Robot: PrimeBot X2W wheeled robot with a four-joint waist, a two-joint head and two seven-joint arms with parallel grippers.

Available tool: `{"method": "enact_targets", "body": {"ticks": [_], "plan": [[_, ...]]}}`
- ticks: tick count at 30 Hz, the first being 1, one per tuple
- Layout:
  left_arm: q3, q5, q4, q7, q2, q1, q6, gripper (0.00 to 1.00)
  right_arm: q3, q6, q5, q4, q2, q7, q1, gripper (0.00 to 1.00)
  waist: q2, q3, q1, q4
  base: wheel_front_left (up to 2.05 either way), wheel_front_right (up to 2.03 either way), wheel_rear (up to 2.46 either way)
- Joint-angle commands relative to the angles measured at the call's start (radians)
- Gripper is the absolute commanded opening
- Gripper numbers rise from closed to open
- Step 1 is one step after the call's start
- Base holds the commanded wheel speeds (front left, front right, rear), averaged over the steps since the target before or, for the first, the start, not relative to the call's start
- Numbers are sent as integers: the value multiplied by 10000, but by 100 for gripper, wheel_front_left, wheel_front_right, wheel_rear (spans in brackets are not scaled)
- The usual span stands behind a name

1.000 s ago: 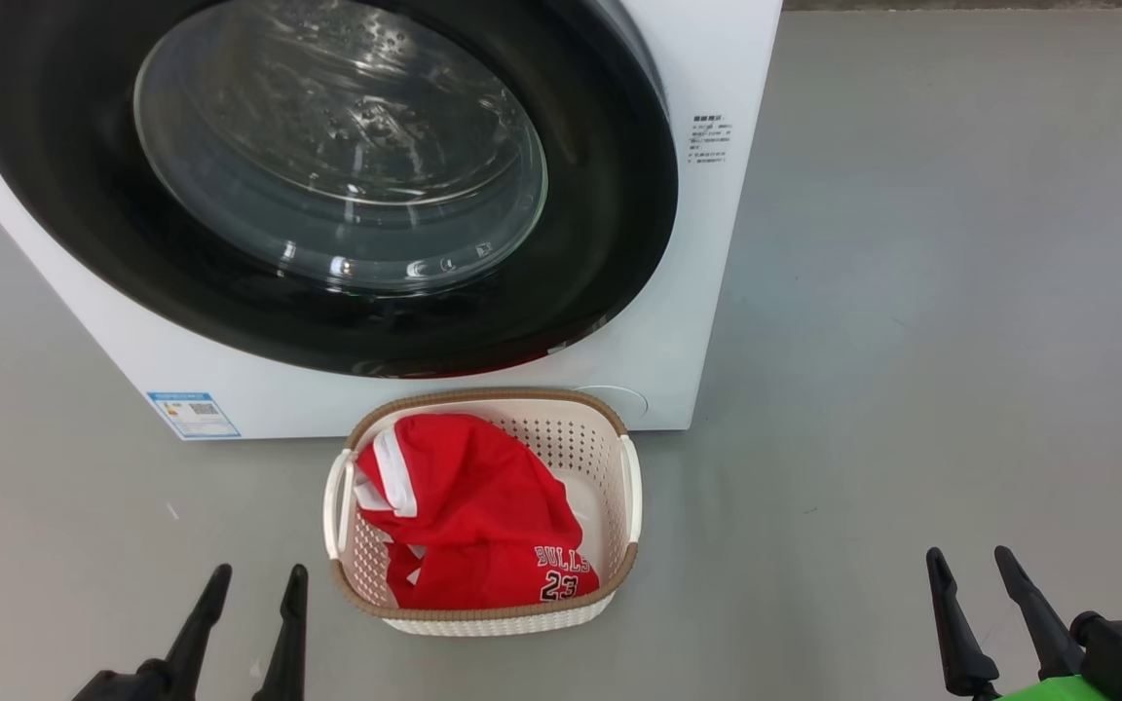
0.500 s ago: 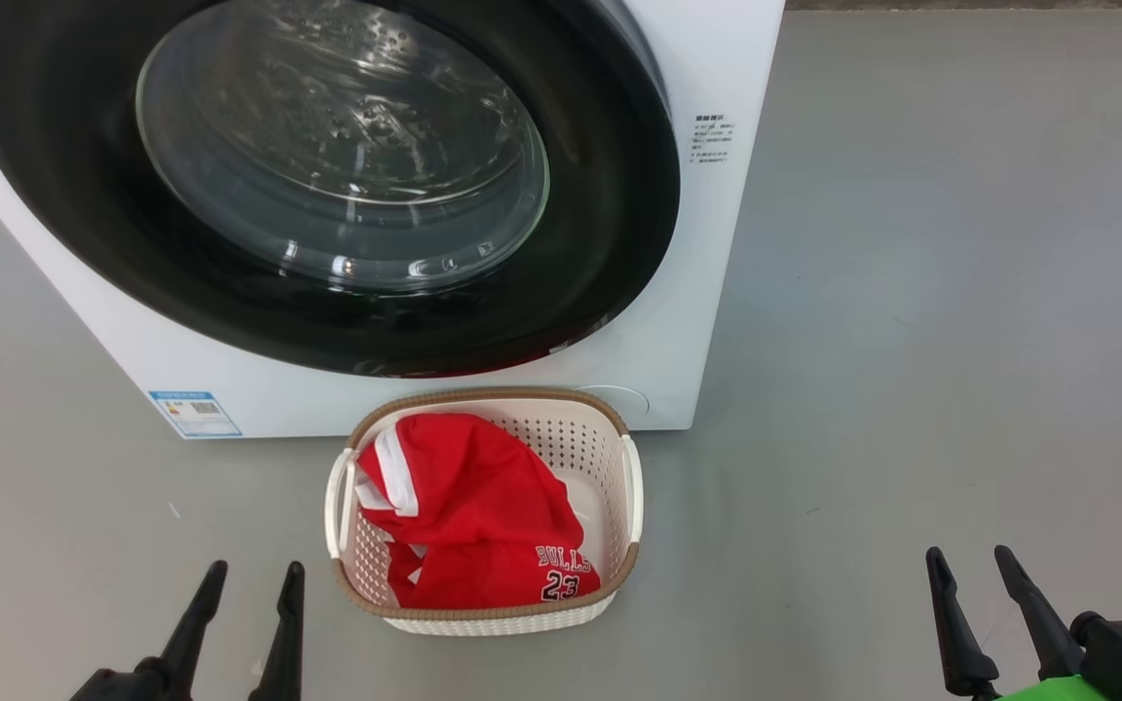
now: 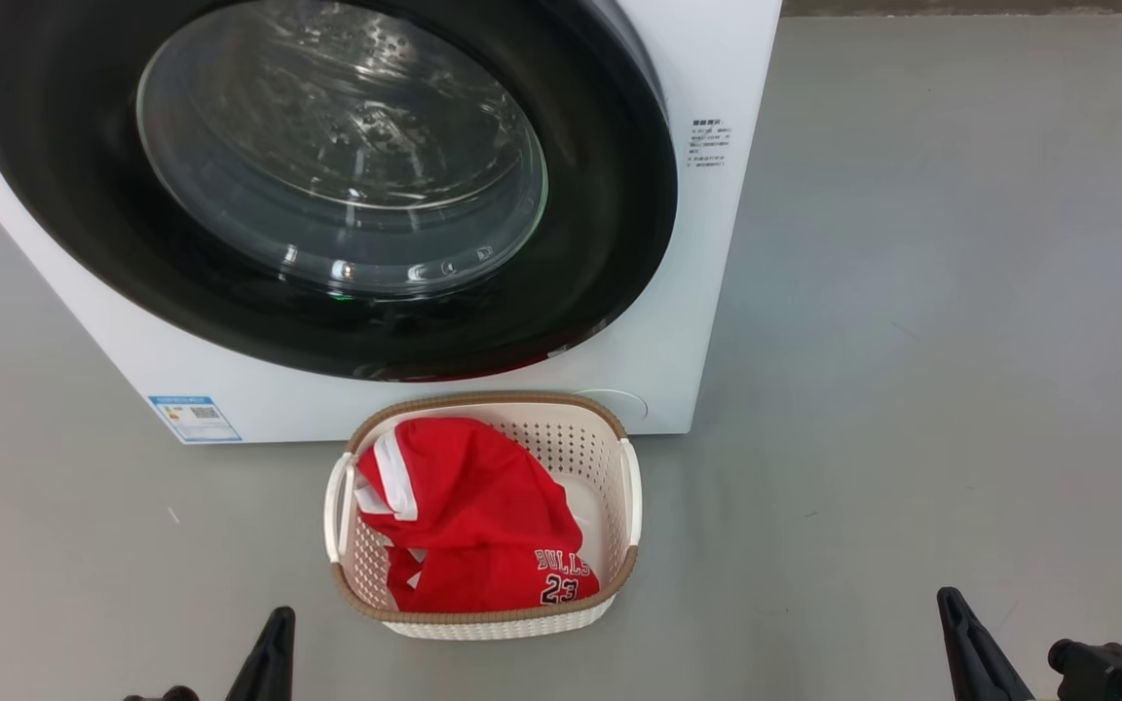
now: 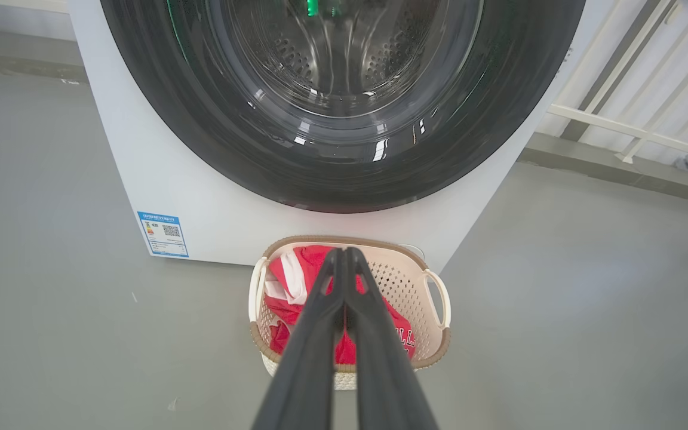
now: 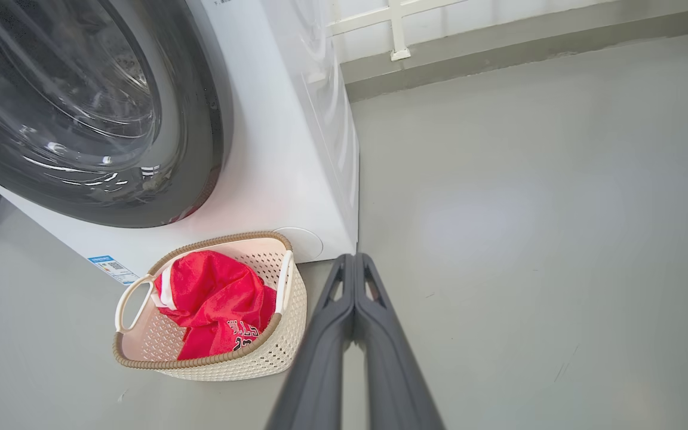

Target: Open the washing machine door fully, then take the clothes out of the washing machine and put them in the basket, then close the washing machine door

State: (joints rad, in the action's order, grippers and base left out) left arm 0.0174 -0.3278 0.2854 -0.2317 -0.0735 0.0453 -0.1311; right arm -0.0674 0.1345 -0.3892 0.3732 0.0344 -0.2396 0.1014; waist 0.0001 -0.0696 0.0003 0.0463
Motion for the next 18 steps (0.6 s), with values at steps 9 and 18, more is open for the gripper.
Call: {"method": "enact_targets", "body": {"ticks": [9, 18], "plan": [[-146, -1124, -228, 250, -93, -250, 0, 0, -64, -5, -1150, -306, 109, 288, -250, 0, -1, 39, -2, -38, 0, 0, 0], [-209, -1993, -238, 466, -85, -346, 1, 0, -95, -7, -1952, -372, 113, 525, -389, 0, -1, 84, -3, -69, 0, 0, 0]]}}
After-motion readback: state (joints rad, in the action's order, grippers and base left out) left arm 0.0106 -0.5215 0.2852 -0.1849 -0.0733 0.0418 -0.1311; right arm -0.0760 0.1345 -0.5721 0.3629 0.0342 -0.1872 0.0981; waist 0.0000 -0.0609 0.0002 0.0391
